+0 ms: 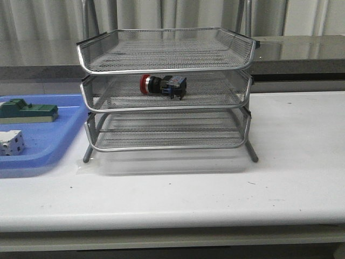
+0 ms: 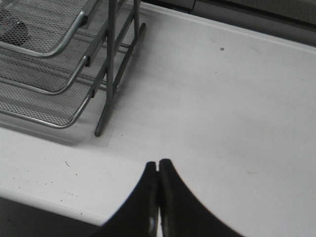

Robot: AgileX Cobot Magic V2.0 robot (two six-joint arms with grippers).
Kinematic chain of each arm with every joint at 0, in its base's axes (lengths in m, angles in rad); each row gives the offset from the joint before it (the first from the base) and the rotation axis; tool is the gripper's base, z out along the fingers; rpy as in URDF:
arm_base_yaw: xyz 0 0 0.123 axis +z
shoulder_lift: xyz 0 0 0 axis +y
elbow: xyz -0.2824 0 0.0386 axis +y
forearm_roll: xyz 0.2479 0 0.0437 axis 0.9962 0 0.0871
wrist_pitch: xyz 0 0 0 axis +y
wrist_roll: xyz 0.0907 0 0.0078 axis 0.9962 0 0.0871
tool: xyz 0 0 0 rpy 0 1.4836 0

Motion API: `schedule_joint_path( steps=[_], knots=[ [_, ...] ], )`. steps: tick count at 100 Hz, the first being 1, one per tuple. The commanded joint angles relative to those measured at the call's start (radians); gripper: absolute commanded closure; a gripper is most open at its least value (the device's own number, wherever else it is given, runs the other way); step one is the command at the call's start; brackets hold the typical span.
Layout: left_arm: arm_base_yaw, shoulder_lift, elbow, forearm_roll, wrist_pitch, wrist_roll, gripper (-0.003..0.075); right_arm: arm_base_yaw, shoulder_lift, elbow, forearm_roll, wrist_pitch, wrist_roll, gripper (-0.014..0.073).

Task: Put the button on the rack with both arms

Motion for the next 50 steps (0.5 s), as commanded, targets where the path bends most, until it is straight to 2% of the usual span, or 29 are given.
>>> schedule_joint_path(
  steps=[1,50],
  knots=[
    [0.003,0.008,-0.028,-0.017,-0.068,-0.007,0.0741,-0.005,-0.051,-0.006,0.002,-0.083,0.002,0.0654],
    [0.003,0.008,-0.028,-0.017,-0.068,-0.007,0.0741,-0.005,-0.165,0.029,0.002,-0.064,0.002,0.0654]
  ],
)
